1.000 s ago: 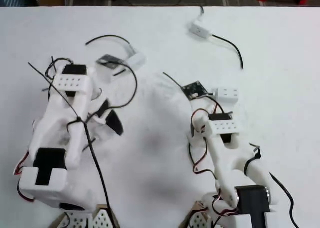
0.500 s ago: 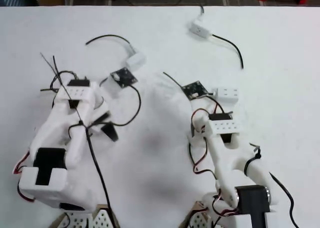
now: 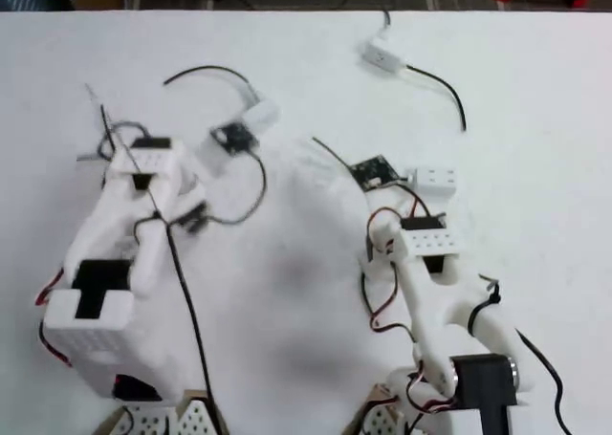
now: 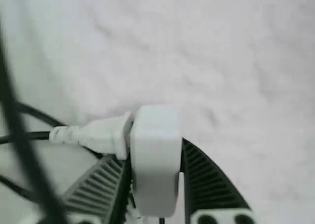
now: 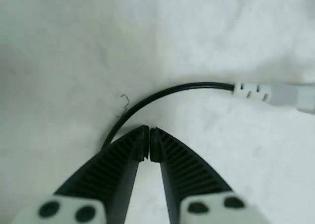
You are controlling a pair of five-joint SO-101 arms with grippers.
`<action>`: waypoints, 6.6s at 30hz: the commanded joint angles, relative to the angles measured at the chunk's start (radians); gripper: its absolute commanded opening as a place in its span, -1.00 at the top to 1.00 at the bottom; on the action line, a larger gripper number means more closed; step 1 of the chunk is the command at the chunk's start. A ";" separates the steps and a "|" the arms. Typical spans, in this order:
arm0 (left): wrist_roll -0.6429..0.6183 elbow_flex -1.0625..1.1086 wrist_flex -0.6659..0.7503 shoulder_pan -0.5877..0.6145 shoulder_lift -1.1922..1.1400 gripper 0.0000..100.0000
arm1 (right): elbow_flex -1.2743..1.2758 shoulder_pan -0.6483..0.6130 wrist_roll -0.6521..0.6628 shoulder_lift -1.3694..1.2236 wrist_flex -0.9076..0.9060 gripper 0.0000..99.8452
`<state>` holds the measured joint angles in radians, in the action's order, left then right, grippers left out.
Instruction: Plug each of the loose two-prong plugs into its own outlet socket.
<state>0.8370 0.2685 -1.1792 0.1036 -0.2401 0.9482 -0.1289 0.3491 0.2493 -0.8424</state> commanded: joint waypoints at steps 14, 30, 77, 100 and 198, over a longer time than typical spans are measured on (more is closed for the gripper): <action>0.000 -1.401 -0.377 -0.186 -0.406 0.96 | -0.005 0.007 -0.005 0.033 0.004 0.96; 0.247 -1.826 0.032 -0.097 -1.070 0.95 | -0.005 0.004 -0.005 0.033 0.010 0.96; -0.222 -1.869 -0.615 0.728 -0.460 0.51 | 0.006 -0.021 0.002 0.033 0.012 0.96; -0.229 0.017 -0.157 0.460 0.228 0.17 | 0.006 -0.021 0.005 0.033 0.008 0.96; -0.353 0.408 0.187 0.257 0.481 0.36 | 0.023 -0.021 -0.006 0.039 0.036 0.96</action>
<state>0.4595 0.5892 -1.0886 0.3414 0.1695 0.9682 -0.1381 0.3491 0.2585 -0.8270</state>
